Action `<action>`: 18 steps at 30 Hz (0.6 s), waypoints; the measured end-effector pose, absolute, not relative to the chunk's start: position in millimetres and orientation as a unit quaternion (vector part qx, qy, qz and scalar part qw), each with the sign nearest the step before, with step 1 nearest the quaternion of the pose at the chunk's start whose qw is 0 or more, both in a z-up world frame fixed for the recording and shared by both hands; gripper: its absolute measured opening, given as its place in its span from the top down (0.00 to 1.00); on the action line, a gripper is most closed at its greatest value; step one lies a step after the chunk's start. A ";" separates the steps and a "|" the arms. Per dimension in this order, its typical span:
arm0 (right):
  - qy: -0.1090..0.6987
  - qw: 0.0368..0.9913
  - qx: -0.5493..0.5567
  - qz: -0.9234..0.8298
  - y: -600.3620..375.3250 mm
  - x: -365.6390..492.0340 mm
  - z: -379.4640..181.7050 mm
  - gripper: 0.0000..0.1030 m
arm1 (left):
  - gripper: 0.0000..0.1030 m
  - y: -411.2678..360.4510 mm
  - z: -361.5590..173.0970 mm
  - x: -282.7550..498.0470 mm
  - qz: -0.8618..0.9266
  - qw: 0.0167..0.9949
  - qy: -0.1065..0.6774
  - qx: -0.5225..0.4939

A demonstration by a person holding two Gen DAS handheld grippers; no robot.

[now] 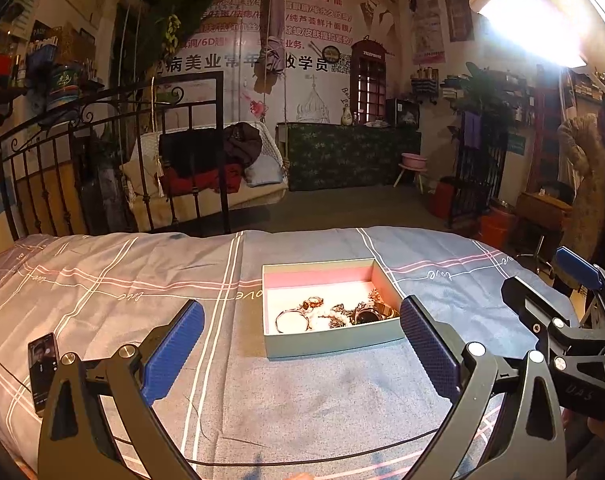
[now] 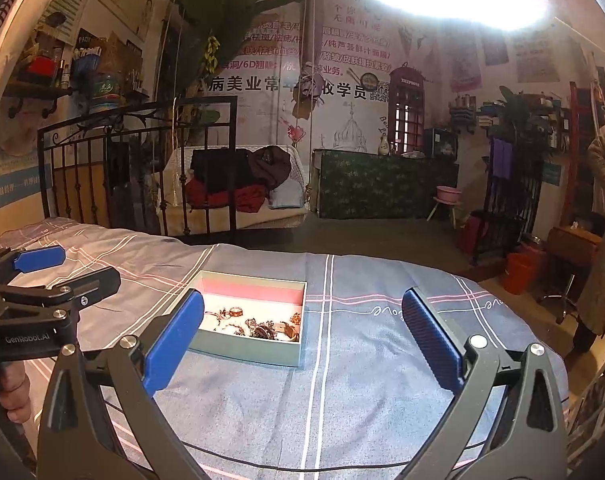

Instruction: Organize jewelry

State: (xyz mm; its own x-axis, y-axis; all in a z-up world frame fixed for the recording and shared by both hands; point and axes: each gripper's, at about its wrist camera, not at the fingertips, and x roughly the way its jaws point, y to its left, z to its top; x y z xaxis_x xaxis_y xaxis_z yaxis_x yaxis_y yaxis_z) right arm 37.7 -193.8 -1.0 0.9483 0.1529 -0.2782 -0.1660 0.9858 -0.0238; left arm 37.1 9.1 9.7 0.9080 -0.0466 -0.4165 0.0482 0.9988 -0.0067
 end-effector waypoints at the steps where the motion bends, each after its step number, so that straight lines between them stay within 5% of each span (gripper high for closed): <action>1: 0.139 0.987 -0.024 0.081 -193.3 37.4 -1.4 0.05 | 0.06 8.3 9.7 38.0 -0.024 0.976 0.216 0.001; 18: 0.145 0.985 -0.029 0.086 -192.0 38.9 -4.9 0.05 | 0.06 2.7 1.8 44.7 -0.023 0.970 0.240 0.000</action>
State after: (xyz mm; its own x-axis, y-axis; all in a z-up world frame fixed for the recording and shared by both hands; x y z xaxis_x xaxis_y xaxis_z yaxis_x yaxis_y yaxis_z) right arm 38.9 -192.0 -4.9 0.9429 0.1610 -0.2915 -0.1777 0.9836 -0.0315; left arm 44.7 2.7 1.8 0.8836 -0.0440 -0.4663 0.0442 0.9990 -0.0104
